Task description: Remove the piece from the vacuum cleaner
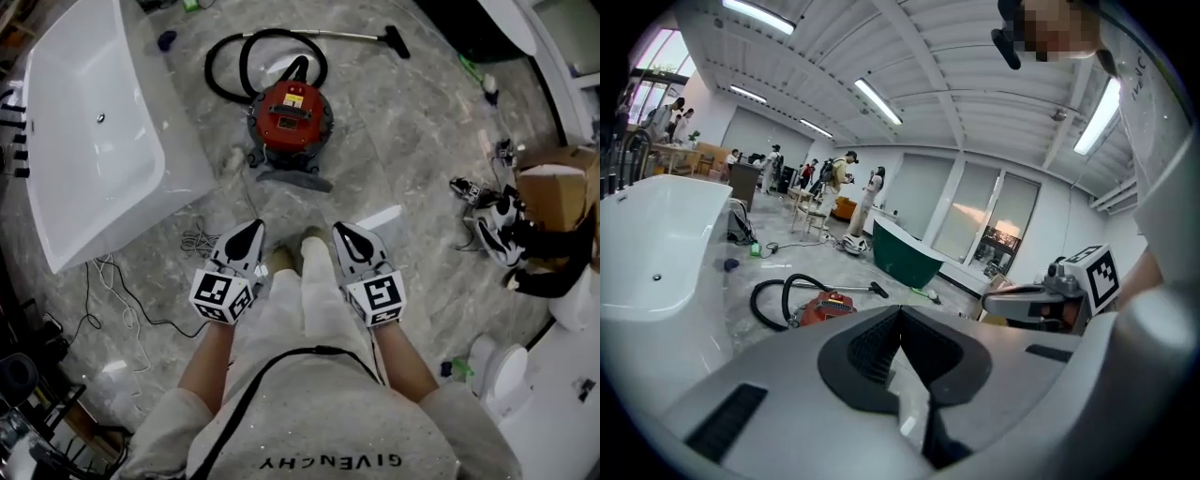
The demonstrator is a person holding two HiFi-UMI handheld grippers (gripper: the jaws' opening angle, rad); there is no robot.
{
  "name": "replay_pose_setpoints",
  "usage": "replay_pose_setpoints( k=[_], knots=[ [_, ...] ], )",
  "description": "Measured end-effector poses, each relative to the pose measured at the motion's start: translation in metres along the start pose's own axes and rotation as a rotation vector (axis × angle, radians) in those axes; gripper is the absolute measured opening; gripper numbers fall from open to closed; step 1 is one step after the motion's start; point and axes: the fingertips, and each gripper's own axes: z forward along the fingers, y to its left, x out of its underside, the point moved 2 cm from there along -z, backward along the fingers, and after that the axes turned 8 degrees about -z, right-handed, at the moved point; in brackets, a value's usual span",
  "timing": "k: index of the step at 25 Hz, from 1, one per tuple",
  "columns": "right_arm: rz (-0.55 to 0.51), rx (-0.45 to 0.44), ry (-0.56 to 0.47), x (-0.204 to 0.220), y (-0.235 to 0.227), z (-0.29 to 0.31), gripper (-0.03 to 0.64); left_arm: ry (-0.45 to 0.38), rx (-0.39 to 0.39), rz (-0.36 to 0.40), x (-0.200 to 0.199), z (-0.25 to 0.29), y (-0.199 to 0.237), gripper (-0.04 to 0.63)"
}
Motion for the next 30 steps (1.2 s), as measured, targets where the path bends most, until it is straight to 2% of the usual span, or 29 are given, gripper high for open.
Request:
replay_pose_setpoints(
  k=[6, 11, 15, 20, 25, 27, 30],
  knots=[
    [0.03, -0.026, 0.05, 0.021, -0.032, 0.026, 0.015, 0.005, -0.072, -0.029, 0.002, 0.019, 0.017, 0.02],
    [0.01, -0.077, 0.069, 0.029, -0.053, 0.05, 0.015, 0.008, -0.1, -0.069, 0.001, 0.045, 0.028, 0.02],
    [0.009, -0.108, 0.078, 0.039, -0.069, 0.065, 0.015, -0.051, -0.102, -0.16, -0.007, 0.066, 0.038, 0.02],
    [0.033, -0.143, 0.082, 0.057, -0.083, 0.087, 0.015, -0.083, -0.072, -0.145, -0.01, 0.091, 0.045, 0.021],
    [0.056, -0.207, 0.136, 0.09, -0.081, 0.116, 0.015, -0.119, -0.117, -0.223, 0.001, 0.105, 0.074, 0.021],
    [0.052, -0.227, 0.158, 0.104, -0.08, 0.128, 0.015, -0.129, -0.132, -0.222, 0.009, 0.112, 0.089, 0.021],
    [0.002, -0.242, 0.191, 0.125, -0.078, 0.145, 0.015, -0.096, -0.128, -0.178, 0.033, 0.127, 0.106, 0.025]
  ],
)
